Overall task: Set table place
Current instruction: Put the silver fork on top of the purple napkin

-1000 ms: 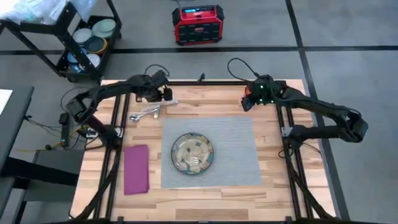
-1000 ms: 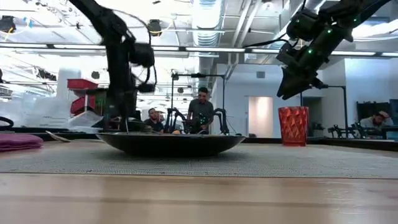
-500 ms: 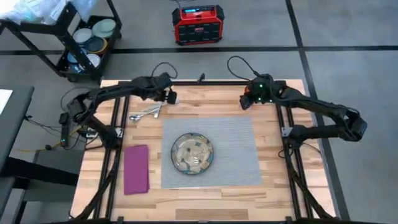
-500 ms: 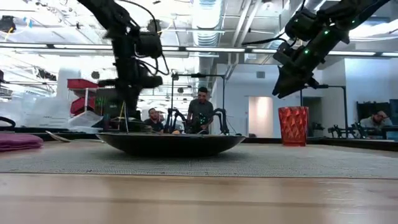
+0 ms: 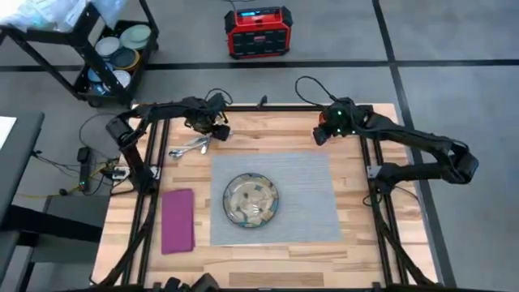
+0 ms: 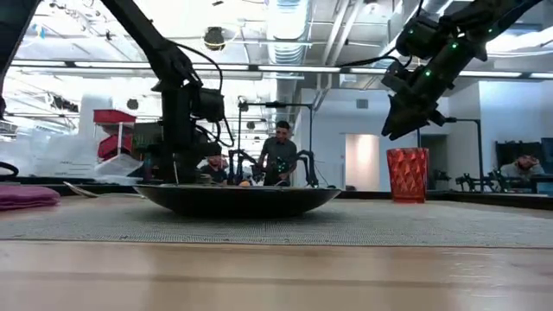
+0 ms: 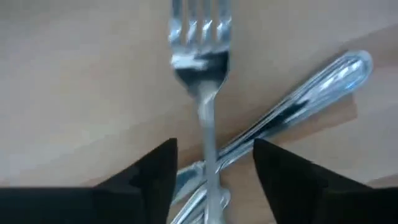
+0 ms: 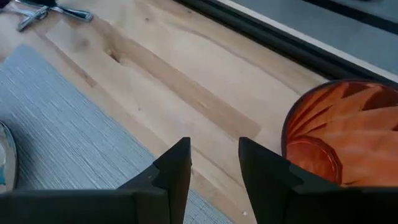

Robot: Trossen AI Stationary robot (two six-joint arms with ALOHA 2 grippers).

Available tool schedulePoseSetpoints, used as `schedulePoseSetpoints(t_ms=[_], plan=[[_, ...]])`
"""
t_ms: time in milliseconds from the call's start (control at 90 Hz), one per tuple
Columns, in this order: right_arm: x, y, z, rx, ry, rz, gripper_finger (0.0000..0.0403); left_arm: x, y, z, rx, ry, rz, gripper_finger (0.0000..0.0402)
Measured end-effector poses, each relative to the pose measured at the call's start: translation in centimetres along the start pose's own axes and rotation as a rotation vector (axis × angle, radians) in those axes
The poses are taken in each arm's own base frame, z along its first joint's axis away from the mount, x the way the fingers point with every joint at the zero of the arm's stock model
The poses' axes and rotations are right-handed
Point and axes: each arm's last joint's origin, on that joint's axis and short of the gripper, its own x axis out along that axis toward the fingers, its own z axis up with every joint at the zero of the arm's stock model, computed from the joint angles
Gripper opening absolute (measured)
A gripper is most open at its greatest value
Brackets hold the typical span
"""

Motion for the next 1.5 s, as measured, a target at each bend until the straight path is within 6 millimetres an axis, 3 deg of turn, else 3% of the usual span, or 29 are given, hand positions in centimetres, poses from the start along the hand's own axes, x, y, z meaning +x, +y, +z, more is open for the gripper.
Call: schedulePoseSetpoints(t_ms=[178, 422, 500, 567, 689, 922, 1078, 1267, 1367, 1500], plan=[[0.0, 0.0, 0.0, 0.000, 0.005, 0.000, 0.0124, 0.1, 0.3, 0.8, -0.021, -0.060, -0.001, 0.0205], [0.0, 0.0, -0.1, 0.001, 0.006, 0.000, 0.0123, 2.2, 0.6, 0.8, -0.010, 0.020, -0.017, 0.0192], [0.0, 0.0, -0.1, 0.001, 0.007, -0.001, 0.0123, 2.4, 0.6, 0.8, -0.017, 0.033, -0.018, 0.0172], [0.0, 0.0, -0.1, 0.001, 0.008, -0.001, 0.0123, 2.3, 0.4, 0.7, -0.012, 0.032, -0.029, 0.0128], [0.0, 0.0, -0.1, 0.001, 0.011, -0.002, 0.0123, 1.5, 0.4, 0.4, 0.007, 0.034, -0.035, 0.0020], [0.0, 0.0, -0.1, 0.001, 0.011, -0.002, 0.0123, -3.0, 0.7, -0.8, -0.004, 0.002, -0.055, 0.0004], [0.0, 0.0, -0.1, 0.000, 0.011, -0.002, 0.0123, -8.2, 0.5, -4.4, -0.011, 0.037, -0.056, 0.0002], [0.0, 0.0, -0.1, 0.000, 0.011, -0.001, 0.0123, -13.9, -0.7, -11.1, -0.122, 0.083, -0.072, 0.0001], [0.0, 0.0, -0.1, -0.002, 0.011, 0.001, 0.0123, -15.6, -1.9, -14.6, -0.218, 0.097, -0.127, 0.0001], [0.0, 0.1, 0.0, -0.026, 0.005, 0.005, 0.0123, -16.2, -3.5, -19.4, -0.304, 0.166, -0.134, 0.0000]])
